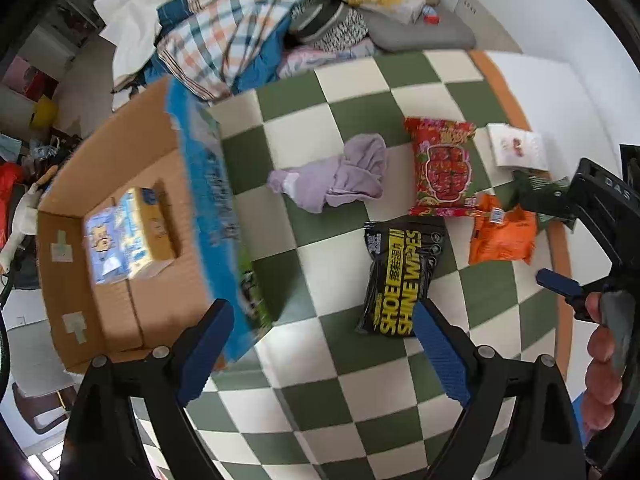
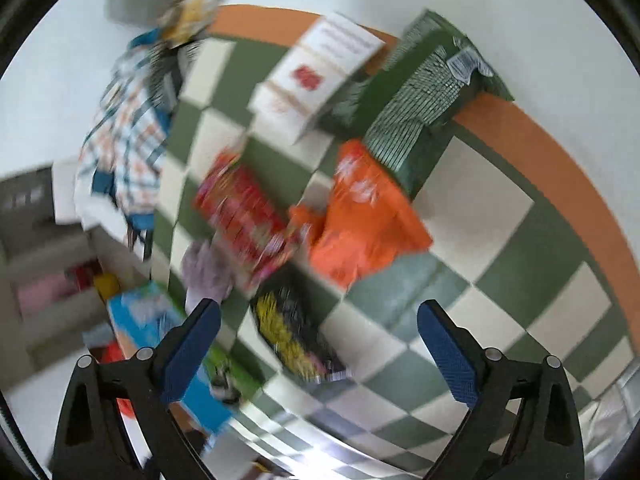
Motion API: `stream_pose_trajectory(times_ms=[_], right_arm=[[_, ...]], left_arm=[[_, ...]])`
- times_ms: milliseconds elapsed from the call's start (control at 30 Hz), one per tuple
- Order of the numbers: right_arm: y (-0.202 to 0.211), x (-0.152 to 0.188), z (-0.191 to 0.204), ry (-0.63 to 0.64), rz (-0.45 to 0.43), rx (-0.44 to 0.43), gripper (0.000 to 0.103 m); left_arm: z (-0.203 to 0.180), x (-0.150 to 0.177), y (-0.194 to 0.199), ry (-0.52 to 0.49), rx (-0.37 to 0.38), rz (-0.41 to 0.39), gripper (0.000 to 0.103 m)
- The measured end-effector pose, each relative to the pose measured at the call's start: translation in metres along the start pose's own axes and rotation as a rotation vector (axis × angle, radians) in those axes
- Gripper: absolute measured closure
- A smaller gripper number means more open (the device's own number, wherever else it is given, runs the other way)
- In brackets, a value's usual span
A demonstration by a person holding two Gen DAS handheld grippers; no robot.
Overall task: Organize soft objects
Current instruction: 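Grasp the black shoe-wipes pack with the left tool while the right tool grasps the orange bag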
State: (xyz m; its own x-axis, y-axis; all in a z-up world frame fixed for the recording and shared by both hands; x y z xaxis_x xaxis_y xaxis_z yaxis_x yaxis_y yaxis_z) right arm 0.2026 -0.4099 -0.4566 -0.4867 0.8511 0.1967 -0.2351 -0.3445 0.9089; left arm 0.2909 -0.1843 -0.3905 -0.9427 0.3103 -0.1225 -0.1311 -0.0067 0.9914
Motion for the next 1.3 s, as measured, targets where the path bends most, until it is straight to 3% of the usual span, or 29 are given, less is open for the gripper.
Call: stream_pose_trajectory(times_ms=[67,133,200,300,400,533,667,700,767,800,900,967,1033,1100,1133,1233,1300], right_arm=[[-0.018,-0.009,-0.007,-0.064,0.031,-0.003,0.029],[-0.033,-0.014,-0.012,-0.112,0.062,0.001,0.037],[-0.042,-0.018,-0.015,-0.113,0.084,0.000,0.052],[-0.043,-0.018,-0.021,-0.010,0.105,0.034,0.056],[-0.037,-0.012,-0.023,0.183,0.143,0.130,0.059],[-0.027,-0.003,-0.041,0.503,0.211,0.323,0.060],[-0.022,-0.001,-0.045,0.678,0.224,0.426,0.056],[-0.021,-0.002,-0.043,0.679,0.217,0.426,0.051],[-0.018,-0.007,-0.036,0.619,0.178,0.360,0.028],[-0.015,-0.010,-0.035,0.568,0.153,0.320,0.028],[-0.008,-0.017,-0.041,0.396,0.088,0.247,0.028],[-0.010,-0.013,-0.048,0.292,0.083,0.193,0.028],[-0.019,-0.004,-0.052,0.191,0.091,0.143,0.028],[-0.026,-0.002,-0.060,0.139,0.088,0.136,0.028],[-0.032,-0.002,-0.063,0.100,0.086,0.130,0.029],[-0.043,-0.002,-0.069,0.054,0.068,0.132,0.050],[-0.049,-0.001,-0.072,0.051,0.055,0.143,0.054]], left_arm=[[-0.001,0.000,-0.015,0.004,-0.009,0.032,0.012],[-0.003,0.001,-0.025,0.010,-0.005,0.056,0.012],[-0.006,0.004,-0.034,0.021,0.014,0.086,0.012],[-0.012,0.006,-0.045,0.034,0.041,0.114,0.012],[-0.026,0.011,-0.056,0.034,0.086,0.145,0.012],[-0.046,0.014,-0.070,0.011,0.119,0.175,0.012],[-0.064,0.023,-0.094,0.007,0.151,0.245,0.012],[-0.067,0.025,-0.101,0.007,0.155,0.263,0.012],[-0.073,0.029,-0.112,0.006,0.161,0.289,0.012],[-0.074,0.031,-0.117,0.007,0.160,0.295,0.012],[-0.078,0.034,-0.126,0.014,0.161,0.303,0.012],[-0.079,0.034,-0.130,0.026,0.170,0.297,0.019],[-0.078,0.034,-0.130,0.024,0.158,0.261,0.028],[-0.074,0.031,-0.129,0.023,0.136,0.237,0.046],[-0.075,0.030,-0.128,0.023,0.136,0.233,0.048],[-0.072,0.037,-0.129,0.028,0.148,0.218,0.051],[-0.072,0.043,-0.130,0.018,0.144,0.204,0.051]])
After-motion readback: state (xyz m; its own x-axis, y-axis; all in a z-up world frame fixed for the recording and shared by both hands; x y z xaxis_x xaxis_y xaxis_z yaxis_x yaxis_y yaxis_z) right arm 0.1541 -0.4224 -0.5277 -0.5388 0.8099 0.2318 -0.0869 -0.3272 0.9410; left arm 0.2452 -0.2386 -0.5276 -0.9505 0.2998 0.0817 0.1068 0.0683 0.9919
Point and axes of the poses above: each gripper's, at about its wrist camera, not at the fingertips, and y roughly against the way its jaws point, z to its left, x to its underside, the point moved 10 cm from there along -y, roughly the way its jaws point, and after that the axes turned 5 degrees about -z, right-handed, at the moved point
